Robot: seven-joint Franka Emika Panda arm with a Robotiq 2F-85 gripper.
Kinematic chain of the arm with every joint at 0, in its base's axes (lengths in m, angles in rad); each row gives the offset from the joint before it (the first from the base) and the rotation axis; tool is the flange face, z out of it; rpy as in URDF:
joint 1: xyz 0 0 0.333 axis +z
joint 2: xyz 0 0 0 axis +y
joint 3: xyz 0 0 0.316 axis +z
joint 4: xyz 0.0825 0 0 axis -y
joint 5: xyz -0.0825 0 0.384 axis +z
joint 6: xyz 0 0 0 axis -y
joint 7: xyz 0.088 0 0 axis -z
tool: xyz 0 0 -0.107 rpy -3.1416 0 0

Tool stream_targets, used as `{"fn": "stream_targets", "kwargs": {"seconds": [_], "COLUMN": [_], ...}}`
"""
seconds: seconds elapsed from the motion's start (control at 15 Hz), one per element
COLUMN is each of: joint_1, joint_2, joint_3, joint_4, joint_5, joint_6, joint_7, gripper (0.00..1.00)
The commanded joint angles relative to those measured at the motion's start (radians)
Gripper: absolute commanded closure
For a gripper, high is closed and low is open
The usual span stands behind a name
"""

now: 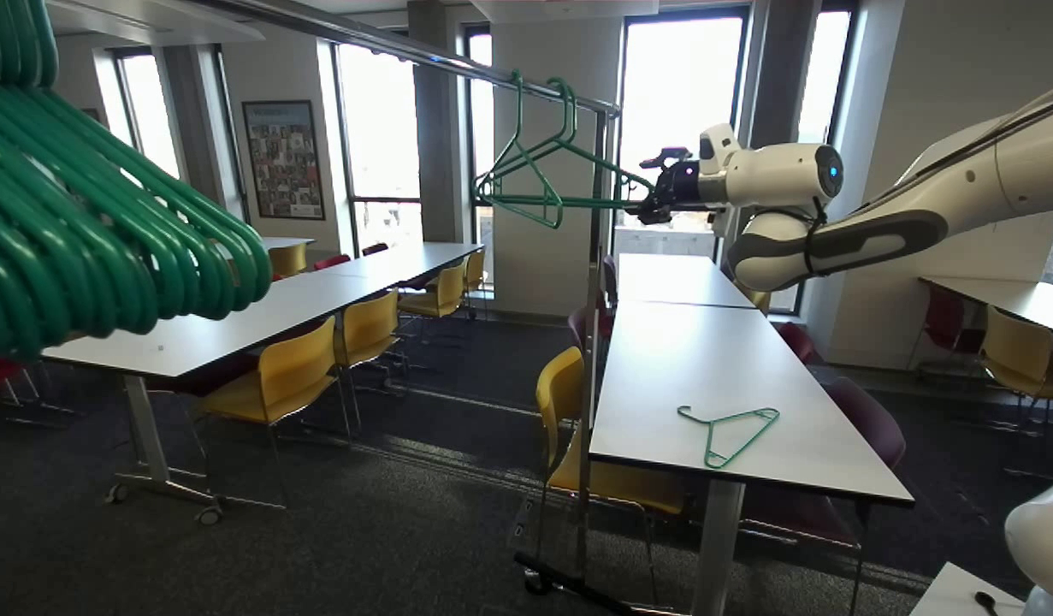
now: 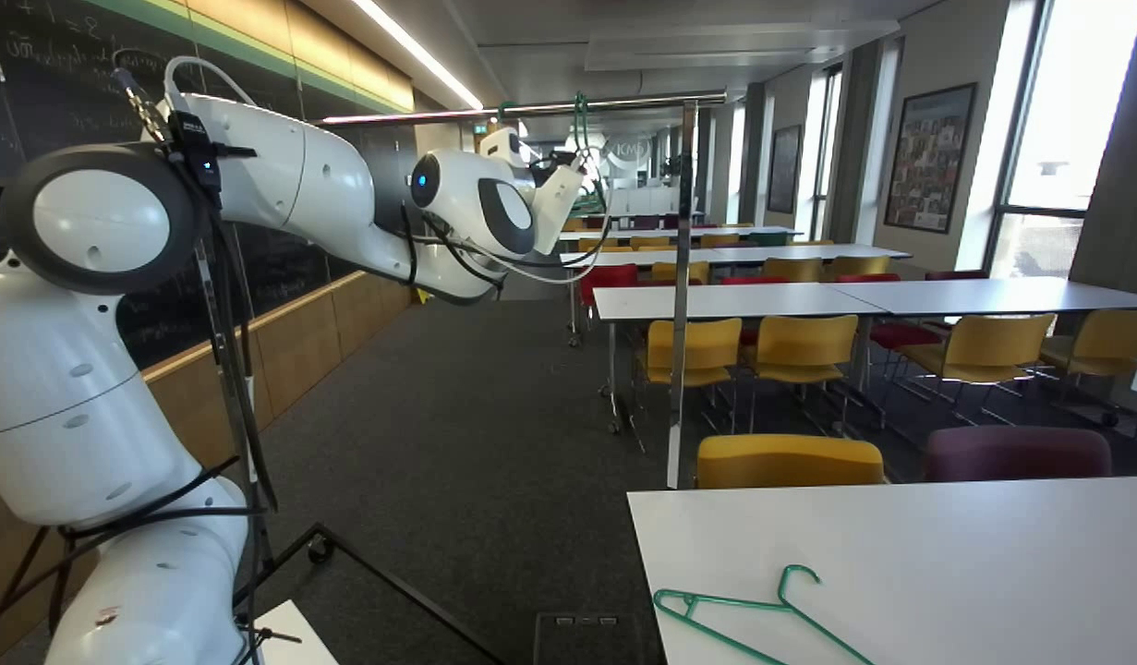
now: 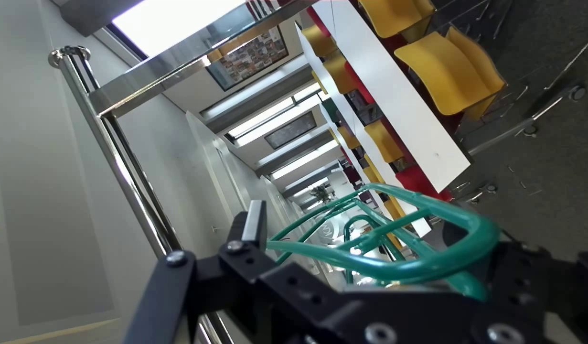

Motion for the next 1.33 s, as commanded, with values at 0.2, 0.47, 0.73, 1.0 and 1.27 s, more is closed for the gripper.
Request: {"fn": "stream_targets", "kwargs": {"seconds": [0.2,0.47,0.73,1.0,1.27], "joint_1": [0.008,0.003,-0.003,-0.008,-0.016], "joint_2": [-0.008,-0.012,-0.014,-0.014,-0.012], "joint_3": [-0.016,-0.019,-0.023,-0.031,-0.037], "joint_4": [0.004,-0.007,-0.013,-0.020,-0.030], "joint_5": [0.033,0.034,0.037,0.044,0.062], "joint_6": [0.000,0.000,0.000,0.000,0.000], "joint_7": [-0.014,-0.011,-0.010,-0.008,-0.003], "gripper": [0.32,0.65,0.94,0.96,0.97]}}
